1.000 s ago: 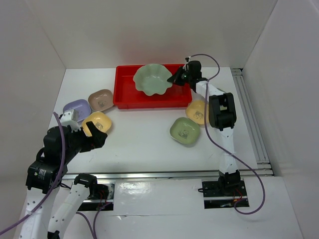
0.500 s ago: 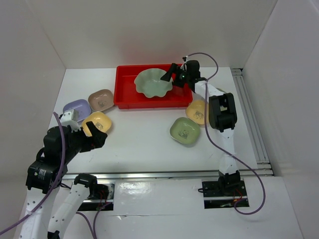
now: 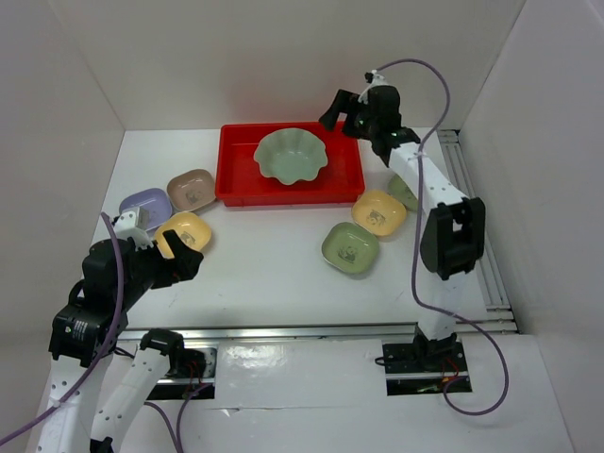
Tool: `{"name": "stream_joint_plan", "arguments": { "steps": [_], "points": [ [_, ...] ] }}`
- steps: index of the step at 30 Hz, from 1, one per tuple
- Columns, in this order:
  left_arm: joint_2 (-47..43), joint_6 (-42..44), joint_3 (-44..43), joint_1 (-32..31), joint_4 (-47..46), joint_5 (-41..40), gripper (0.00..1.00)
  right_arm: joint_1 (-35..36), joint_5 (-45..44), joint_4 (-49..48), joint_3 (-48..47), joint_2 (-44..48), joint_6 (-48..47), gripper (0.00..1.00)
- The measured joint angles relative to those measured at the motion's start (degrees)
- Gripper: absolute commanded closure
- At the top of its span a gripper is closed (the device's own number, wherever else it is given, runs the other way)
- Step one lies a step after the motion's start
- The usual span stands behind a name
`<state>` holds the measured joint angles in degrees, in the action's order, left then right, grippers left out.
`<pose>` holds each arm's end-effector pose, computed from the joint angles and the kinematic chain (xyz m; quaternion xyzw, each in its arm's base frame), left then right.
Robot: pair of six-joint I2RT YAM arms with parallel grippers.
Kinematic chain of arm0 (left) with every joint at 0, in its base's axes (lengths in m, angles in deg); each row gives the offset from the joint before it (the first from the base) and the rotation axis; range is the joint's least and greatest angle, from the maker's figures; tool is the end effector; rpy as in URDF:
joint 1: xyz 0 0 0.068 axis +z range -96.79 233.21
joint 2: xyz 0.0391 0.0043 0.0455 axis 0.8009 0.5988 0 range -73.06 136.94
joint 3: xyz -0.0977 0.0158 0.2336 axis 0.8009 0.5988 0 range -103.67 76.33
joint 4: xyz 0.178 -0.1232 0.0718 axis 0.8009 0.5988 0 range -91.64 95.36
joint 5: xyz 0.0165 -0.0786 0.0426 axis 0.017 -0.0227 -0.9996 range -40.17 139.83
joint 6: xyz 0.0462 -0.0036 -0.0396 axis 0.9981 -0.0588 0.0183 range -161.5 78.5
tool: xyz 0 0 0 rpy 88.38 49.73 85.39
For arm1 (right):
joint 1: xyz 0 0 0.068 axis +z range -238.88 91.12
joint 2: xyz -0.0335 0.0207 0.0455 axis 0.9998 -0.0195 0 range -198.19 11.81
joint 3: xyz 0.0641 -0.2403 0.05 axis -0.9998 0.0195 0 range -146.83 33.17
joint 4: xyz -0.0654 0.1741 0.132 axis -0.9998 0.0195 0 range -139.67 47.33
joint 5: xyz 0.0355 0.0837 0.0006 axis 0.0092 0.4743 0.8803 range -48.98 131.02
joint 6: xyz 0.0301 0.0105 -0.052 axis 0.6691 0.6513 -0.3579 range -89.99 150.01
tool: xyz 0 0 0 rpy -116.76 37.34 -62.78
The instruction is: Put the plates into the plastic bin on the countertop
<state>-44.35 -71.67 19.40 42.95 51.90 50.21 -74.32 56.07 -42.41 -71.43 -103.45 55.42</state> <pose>0.0686 -0.0127 0.3314 -0.1443 0.8325 -0.1875 0.5010 0.4355 0.1255 0.3183 -0.0010 0.8054 0.2989 0.5119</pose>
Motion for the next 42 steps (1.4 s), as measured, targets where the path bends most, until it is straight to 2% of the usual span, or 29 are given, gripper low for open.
{"name": "stream_joint_plan", "arguments": {
  "steps": [3, 8, 11, 14, 18, 24, 25, 26, 30, 31, 34, 36, 37, 38, 41, 42],
  "points": [
    [0.0, 0.0, 0.0, 0.0, 0.0, 0.0, 0.0, 0.8, -9.2, 4.0, 8.1, 9.4, -2.0, 0.0],
    [0.5, -0.1, 0.0, 0.0, 0.0, -0.1, 0.0, 7.6, -30.8, 6.8, 34.8, 29.2, -2.3, 0.0],
    [3.0, -0.1, 0.0, 0.0, -0.1, -0.3, 0.0, 13.0, -35.4, 10.9, 47.7, 39.6, -0.9, 0.0],
    [8.4, -0.2, -0.6, 0.0, -0.5, -1.0, 0.0, 14.9, -38.2, 13.6, 56.5, 48.5, 2.5, 0.0],
    [17.6, -0.3, -3.7, 0.0, -1.5, -2.1, 0.0, 15.8, -41.5, 16.7, 61.4, 53.7, 7.0, 0.01],
    [27.7, -1.5, -6.1, 0.1, -6.2, -3.2, 0.0, 16.5, -42.2, 16.0, 66.6, 49.2, 12.8, 0.11],
    [28.2, -1.6, -5.9, 0.2, -6.7, -3.2, 0.0, 16.5, -42.1, 15.8, 67.6, 48.2, 13.3, 0.19],
    [28.3, -1.6, -5.5, 0.3, -7.5, -3.3, 0.0, 16.5, -42.0, 15.4, 68.7, 47.2, 13.9, 0.23],
    [28.0, -1.6, -3.0, 0.4, -9.8, -3.7, 0.0, 16.5, -41.2, 12.9, 71.3, 43.8, 15.6, 0.26],
    [27.9, -1.6, -2.2, 0.4, -10.0, -3.7, 0.0, 16.5, -41.0, 11.8, 71.5, 42.9, 15.8, 0.31],
    [27.8, -1.6, -0.7, 0.4, -10.3, -3.9, 0.0, 16.2, -40.7, 8.4, 71.7, 39.6, 16.0, 0.48],
    [27.7, -1.6, -0.5, 0.4, -10.5, -4.0, 0.0, 16.1, -40.6, 6.8, 71.7, 37.8, 16.2, 0.62],
    [27.6, -1.6, -0.5, 0.4, -10.7, -4.0, 0.0, 16.1, -40.3, 5.9, 71.7, 37.2, 16.2, 0.73],
    [27.6, -1.6, -0.5, 0.4, -10.9, -4.0, 0.0, 16.1, -40.1, 5.3, 71.7, 36.8, 16.3, 0.76],
    [27.3, -1.6, -0.5, 0.4, -11.5, -4.1, 0.0, 16.0, -39.6, 1.9, 71.6, 36.6, 17.3, 1.0],
    [27.3, -1.6, -0.5, 0.4, -11.6, -4.1, 0.0, 16.0, -39.3, 1.0, 71.6, 36.6, 17.7, 1.0]
  ]
}}
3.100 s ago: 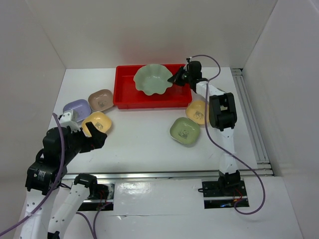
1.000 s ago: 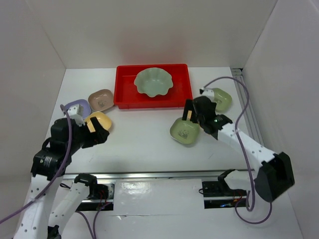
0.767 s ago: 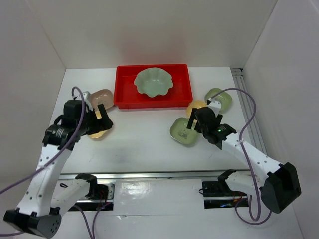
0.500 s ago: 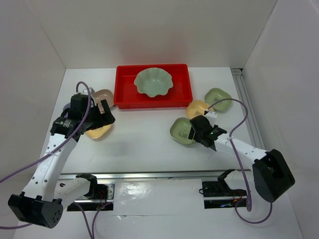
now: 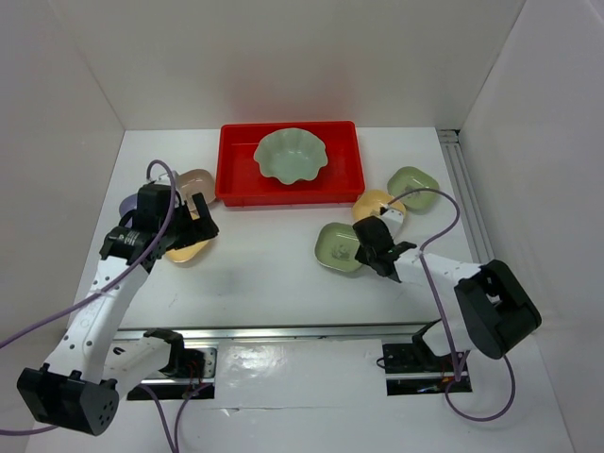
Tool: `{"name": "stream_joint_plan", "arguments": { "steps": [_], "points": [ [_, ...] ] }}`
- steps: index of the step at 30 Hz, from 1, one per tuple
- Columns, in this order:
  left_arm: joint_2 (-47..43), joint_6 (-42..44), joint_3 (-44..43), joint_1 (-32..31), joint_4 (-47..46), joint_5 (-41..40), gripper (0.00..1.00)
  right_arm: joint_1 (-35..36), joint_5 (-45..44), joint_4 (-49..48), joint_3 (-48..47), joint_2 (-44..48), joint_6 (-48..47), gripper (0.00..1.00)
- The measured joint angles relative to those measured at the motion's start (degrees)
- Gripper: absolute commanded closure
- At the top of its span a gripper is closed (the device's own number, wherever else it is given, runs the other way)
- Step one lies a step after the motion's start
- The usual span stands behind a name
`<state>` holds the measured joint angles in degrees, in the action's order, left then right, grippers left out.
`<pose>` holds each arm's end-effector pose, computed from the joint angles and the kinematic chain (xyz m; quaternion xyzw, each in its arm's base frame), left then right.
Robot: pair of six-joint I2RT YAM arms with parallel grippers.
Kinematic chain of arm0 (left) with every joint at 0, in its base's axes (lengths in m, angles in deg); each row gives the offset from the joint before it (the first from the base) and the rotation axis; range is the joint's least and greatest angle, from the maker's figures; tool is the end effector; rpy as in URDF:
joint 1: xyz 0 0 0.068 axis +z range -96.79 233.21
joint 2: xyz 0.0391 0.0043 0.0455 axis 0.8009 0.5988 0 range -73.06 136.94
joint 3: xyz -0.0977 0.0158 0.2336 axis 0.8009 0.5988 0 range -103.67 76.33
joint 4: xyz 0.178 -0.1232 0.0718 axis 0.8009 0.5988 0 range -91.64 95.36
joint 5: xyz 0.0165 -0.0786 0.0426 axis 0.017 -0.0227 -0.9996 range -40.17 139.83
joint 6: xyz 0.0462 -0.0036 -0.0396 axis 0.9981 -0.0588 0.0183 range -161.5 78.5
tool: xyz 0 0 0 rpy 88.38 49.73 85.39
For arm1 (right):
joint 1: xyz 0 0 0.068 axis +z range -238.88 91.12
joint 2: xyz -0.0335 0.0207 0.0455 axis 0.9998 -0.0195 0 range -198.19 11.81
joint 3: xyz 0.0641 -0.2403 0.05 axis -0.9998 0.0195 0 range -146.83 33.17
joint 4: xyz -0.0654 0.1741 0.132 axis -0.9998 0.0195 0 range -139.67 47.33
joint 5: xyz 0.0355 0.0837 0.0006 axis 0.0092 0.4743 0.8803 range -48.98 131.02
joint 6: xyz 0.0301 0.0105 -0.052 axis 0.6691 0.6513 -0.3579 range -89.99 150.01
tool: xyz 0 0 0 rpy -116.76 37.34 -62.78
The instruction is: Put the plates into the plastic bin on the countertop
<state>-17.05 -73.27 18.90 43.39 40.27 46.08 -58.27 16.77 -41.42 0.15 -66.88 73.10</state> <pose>0.1797 -0.0281 0.3035 -0.1862 0.8884 -0.1208 0.4018 0.2068 0.1007 0.1520 0.1656 0.9171 0.0218 0.3620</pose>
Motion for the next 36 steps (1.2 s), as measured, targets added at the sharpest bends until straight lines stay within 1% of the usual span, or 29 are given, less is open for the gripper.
{"name": "stream_joint_plan", "arguments": {
  "steps": [3, 6, 9, 13, 16, 19, 21, 23, 24, 25, 27, 30, 34, 36],
  "points": [
    [-0.2, 0.0, 0.0, 0.0, -0.1, 0.0, 0.0, 1.5, 0.2, -1.9, -0.1, 0.0, 1.1, 1.0],
    [-0.5, 0.0, 0.0, 0.0, -0.1, 0.0, 0.0, 6.7, -0.5, -1.0, -0.3, 0.0, 2.5, 1.0],
    [-0.6, 0.0, 0.1, 0.0, -0.2, 0.0, 0.0, 13.0, -0.8, 2.3, -1.9, 0.5, 3.2, 1.0],
    [-0.8, 0.0, 0.1, 0.3, -0.2, 0.0, 0.0, 20.1, -0.4, 10.0, -5.5, 3.6, 2.4, 1.0],
    [-1.0, 0.0, 0.1, 0.8, -0.2, 0.0, 0.0, 23.8, 0.5, 15.3, -11.2, 6.2, 0.6, 1.0],
    [-1.1, 0.0, 0.3, 1.6, -0.5, 0.2, 0.0, 24.8, 0.5, 16.5, -19.7, 6.9, -3.1, 1.0],
    [-1.1, 0.0, 0.7, 2.4, -0.8, 0.4, 0.0, 21.9, 1.8, 15.7, -25.9, 6.0, -7.4, 1.0],
    [-1.1, 0.0, 1.2, 3.4, -1.1, 0.7, 0.0, 16.5, 3.4, 13.5, -31.7, 3.3, -11.3, 1.0],
    [-1.1, 0.0, 1.4, 3.8, -1.3, 0.7, 0.0, 12.6, 6.1, 12.0, -35.4, 0.6, -13.4, 1.0],
    [-1.1, 0.0, 1.6, 4.1, -1.3, 0.7, 0.0, 10.3, 7.3, 11.0, -37.7, -1.5, -14.9, 1.0],
    [-1.1, 0.0, 1.8, 4.6, -1.3, 0.8, 0.0, 4.3, 11.0, 9.6, -45.9, -9.4, -18.4, 1.0],
    [-1.2, 0.0, 2.2, 4.8, -1.7, 0.9, 0.0, -1.1, 15.3, 9.1, -60.0, -22.7, -23.0, 1.0],
    [-1.2, 0.1, 2.5, 5.7, -1.7, 2.3, 0.0, -4.2, 19.5, 11.3, -80.0, -38.8, -27.4, 1.0],
    [-1.2, 0.1, 2.5, 6.5, -2.2, 3.0, 0.0, -5.2, 20.7, 12.4, -87.4, -44.5, -28.6, 1.0]
  ]
}}
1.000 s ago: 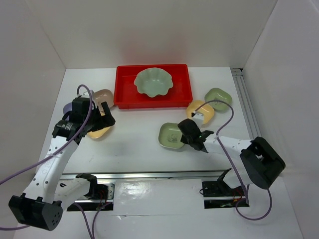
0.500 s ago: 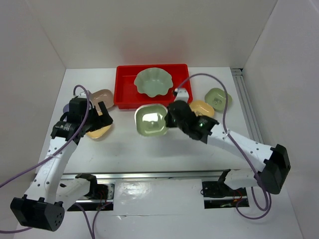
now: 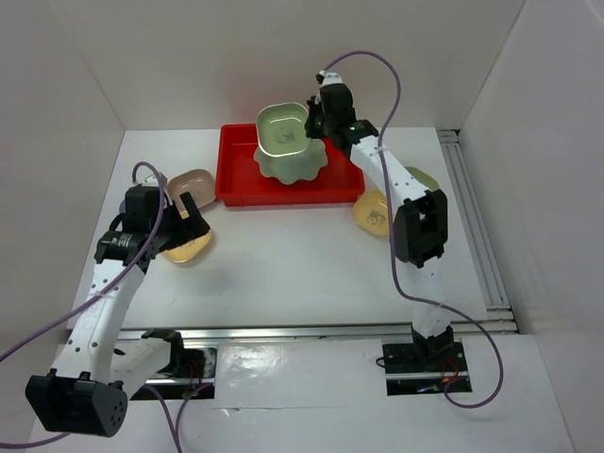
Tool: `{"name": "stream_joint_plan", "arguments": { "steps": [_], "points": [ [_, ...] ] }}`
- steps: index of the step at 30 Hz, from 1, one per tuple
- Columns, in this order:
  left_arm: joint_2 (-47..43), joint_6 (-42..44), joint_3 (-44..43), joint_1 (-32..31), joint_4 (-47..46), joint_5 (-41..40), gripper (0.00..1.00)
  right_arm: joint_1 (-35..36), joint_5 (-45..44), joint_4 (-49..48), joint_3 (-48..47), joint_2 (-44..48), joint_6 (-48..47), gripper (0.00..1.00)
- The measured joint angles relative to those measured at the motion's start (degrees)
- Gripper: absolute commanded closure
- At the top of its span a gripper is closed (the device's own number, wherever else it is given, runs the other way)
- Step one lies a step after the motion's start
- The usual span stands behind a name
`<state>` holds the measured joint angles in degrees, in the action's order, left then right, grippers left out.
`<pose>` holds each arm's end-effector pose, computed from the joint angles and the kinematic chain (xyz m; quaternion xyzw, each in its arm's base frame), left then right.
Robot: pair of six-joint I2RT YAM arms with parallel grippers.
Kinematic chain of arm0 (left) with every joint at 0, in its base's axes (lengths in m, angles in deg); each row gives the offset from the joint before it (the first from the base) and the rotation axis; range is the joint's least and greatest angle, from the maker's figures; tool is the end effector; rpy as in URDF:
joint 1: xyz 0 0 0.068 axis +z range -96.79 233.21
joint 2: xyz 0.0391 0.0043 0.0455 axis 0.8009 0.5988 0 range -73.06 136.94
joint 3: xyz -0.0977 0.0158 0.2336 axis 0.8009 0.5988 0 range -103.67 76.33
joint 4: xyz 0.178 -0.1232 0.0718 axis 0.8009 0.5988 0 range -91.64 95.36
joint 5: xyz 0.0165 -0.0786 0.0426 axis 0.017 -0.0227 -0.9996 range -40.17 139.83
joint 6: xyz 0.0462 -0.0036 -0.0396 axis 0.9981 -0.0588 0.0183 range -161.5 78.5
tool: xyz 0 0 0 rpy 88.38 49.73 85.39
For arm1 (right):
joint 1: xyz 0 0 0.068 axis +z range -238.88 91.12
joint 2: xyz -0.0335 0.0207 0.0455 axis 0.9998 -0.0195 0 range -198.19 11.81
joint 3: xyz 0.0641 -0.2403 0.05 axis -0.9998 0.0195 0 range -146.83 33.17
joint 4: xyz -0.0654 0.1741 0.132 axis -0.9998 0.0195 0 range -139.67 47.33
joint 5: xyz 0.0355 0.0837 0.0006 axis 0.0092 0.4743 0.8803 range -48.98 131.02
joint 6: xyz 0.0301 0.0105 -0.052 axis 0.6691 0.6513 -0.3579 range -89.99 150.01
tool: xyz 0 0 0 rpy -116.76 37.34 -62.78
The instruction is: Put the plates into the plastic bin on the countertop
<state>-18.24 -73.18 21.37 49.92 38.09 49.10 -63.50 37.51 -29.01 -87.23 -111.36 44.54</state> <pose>0.1801 -0.0097 0.2974 -0.2245 0.8765 -0.1225 0.4079 0.4303 0.2012 0.3202 -0.0623 0.8335 0.1632 0.5243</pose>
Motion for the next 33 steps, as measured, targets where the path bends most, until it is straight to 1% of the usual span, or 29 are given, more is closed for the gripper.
{"name": "stream_joint_plan", "arguments": {
  "steps": [2, 7, 11, 15, 20, 23, 27, 28, 30, 31, 32, 33],
  "points": [
    [0.1, 0.1, 0.0, 0.6, -0.4, 0.7, 0.0, -1.0, 2.0, 0.5, -4.0, -3.6, -0.7, 1.0],
    [0.4, 0.1, 0.0, 0.9, -0.4, 1.7, 0.0, -4.0, 5.4, 0.8, -4.5, -6.8, -1.1, 1.0],
    [0.5, 0.1, 0.0, 0.9, -0.4, 2.2, 0.0, -5.6, 6.5, -0.6, -1.2, -7.9, -1.1, 1.0],
    [0.5, 0.1, 0.2, 0.9, -0.7, 2.7, 0.0, -5.6, 7.5, -2.6, 3.5, -8.5, -0.5, 1.0],
    [0.5, 0.2, 0.6, 0.9, -0.8, 3.2, 0.0, -5.3, 7.5, -5.3, 5.6, -9.5, 1.9, 1.0],
    [0.5, 0.2, 0.6, 0.9, -0.8, 3.3, 0.0, -5.3, 7.4, -7.2, 4.8, -10.4, 3.1, 1.0],
    [0.5, 0.2, 0.7, 0.9, -0.8, 3.7, 0.0, -5.0, 7.0, -7.9, 0.5, -14.3, 4.0, 0.98],
    [0.5, 0.2, 0.7, 0.9, -0.8, 3.7, 0.0, -5.0, 6.9, -8.0, -0.2, -15.1, 4.0, 0.94],
    [0.5, 0.2, 0.7, 0.9, -0.9, 3.8, 0.0, -5.0, 6.9, -7.8, -1.4, -16.7, 4.3, 0.91],
    [0.5, 0.2, 0.7, 0.9, -0.9, 3.9, 0.0, -5.0, 7.0, -7.8, -1.8, -17.3, 4.5, 0.88],
    [0.5, 0.2, 0.7, 0.9, -1.0, 4.0, 0.0, -5.0, 7.0, -7.7, -2.1, -17.8, 4.7, 0.71],
    [0.5, 0.2, 0.7, 0.9, -1.0, 4.1, 0.0, -5.0, 7.0, -7.7, -2.1, -18.1, 5.0, 0.64]
  ]
}}
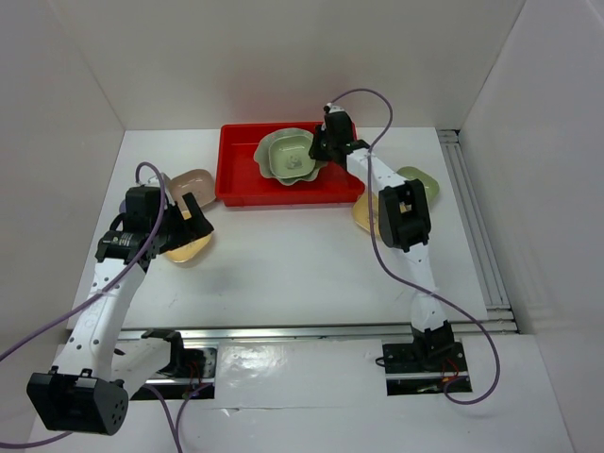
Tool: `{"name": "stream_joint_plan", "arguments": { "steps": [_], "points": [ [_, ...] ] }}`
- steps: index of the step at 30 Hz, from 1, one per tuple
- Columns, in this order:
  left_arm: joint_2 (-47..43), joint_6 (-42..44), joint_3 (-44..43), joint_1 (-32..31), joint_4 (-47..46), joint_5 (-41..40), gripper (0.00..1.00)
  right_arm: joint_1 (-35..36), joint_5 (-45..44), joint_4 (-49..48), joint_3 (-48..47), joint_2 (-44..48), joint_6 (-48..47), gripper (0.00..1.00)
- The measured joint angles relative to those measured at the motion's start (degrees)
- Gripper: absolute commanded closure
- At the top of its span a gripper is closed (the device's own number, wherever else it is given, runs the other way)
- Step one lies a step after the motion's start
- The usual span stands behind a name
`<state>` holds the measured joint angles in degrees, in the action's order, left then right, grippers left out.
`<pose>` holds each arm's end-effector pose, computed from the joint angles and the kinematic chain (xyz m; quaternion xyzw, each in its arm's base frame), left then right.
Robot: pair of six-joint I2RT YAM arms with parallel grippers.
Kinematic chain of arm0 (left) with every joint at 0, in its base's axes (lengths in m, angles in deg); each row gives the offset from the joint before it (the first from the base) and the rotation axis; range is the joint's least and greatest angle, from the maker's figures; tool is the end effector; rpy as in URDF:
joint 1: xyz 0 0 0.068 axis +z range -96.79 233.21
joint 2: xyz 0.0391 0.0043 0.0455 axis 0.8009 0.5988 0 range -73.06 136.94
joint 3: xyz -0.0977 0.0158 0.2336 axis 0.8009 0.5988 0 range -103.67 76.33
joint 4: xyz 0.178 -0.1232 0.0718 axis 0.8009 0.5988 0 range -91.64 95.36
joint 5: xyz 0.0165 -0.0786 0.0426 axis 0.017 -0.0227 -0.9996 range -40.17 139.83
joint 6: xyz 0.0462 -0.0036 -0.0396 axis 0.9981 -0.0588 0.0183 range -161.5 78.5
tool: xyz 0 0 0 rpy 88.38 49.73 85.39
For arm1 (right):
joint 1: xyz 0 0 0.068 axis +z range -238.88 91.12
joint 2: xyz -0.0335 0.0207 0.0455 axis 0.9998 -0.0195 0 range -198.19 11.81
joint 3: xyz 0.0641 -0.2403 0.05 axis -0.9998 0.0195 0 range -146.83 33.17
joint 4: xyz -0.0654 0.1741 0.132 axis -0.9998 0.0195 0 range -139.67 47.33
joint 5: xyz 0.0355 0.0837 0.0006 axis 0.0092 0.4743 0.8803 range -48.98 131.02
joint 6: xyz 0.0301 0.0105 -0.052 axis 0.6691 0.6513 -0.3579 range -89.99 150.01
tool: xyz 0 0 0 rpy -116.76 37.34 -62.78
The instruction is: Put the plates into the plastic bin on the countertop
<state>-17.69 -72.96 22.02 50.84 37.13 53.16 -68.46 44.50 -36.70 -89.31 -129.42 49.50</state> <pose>0.1829 -0.0102 0.2940 -0.2154 0.8794 -0.1485 0.3978 0.4950 0.1874 0.1932 -0.0219 0.8729 0.1911 0.4483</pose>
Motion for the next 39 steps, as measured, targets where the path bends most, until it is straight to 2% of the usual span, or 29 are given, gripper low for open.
{"name": "stream_joint_plan", "arguments": {
  "steps": [1, 2, 4, 5, 12, 16, 18, 22, 24, 27, 30, 33, 36, 39],
  "points": [
    [0.0, 0.0, 0.0, 0.0, 0.0, 0.1, 0.0, 0.0, 0.2, 0.0, 0.0, -0.2, 0.1, 0.56],
    [0.0, 0.0, 0.0, 0.0, 0.0, 0.2, 0.0, 0.0, 0.4, 0.0, 0.0, -0.3, 0.3, 0.38],
    [0.0, 0.1, 0.0, 0.0, 0.0, 0.2, 0.0, 0.0, 0.9, -0.4, -0.1, -0.3, 0.6, 0.28],
    [0.0, 0.1, 0.0, 0.0, -0.1, 0.3, 0.0, 0.1, 1.3, -0.8, -0.1, -0.3, 0.7, 0.0],
    [0.0, 0.3, 0.0, 0.0, -0.3, 2.0, 0.0, 1.0, 2.2, -2.2, -1.6, 0.8, 0.1, 0.0],
    [0.0, 1.3, 0.2, 0.0, -0.6, 2.5, 0.0, 1.9, -2.7, -2.1, 3.4, 9.2, -1.0, 0.0],
    [0.0, 1.3, 0.3, 0.0, -0.6, 2.8, 0.0, 1.8, -4.8, -2.5, 9.4, 16.9, -1.3, 0.0],
    [-0.1, 1.4, 0.3, 0.0, -0.8, 3.1, 0.0, 0.2, -11.4, -3.4, 27.7, 38.8, -1.1, 0.0],
    [-0.2, 1.4, 0.3, 0.0, -0.8, 3.1, 0.0, -2.2, -15.5, -3.0, 37.1, 49.0, -0.6, 0.0],
    [-0.4, 1.4, 0.3, 0.0, -0.8, 3.2, 0.0, -7.6, -18.8, -2.1, 48.9, 59.4, 1.2, 0.03],
    [-0.5, 1.4, 0.3, 0.0, -0.8, 3.2, 0.0, -13.2, -19.9, -1.2, 61.2, 64.3, 3.4, 0.12],
    [-0.5, 1.4, 0.3, 0.0, -0.8, 3.2, 0.0, -15.9, -18.8, 1.0, 71.1, 64.8, 4.9, 0.17],
    [-0.5, 1.4, 0.3, 0.0, -0.8, 3.2, 0.0, -16.7, -17.6, 3.0, 75.0, 63.7, 6.5, 0.2],
    [-0.8, 1.4, 0.3, 0.0, -0.8, 3.2, 0.0, -17.0, -16.3, 1.1, 76.4, 62.8, 7.8, 0.21]
  ]
}}
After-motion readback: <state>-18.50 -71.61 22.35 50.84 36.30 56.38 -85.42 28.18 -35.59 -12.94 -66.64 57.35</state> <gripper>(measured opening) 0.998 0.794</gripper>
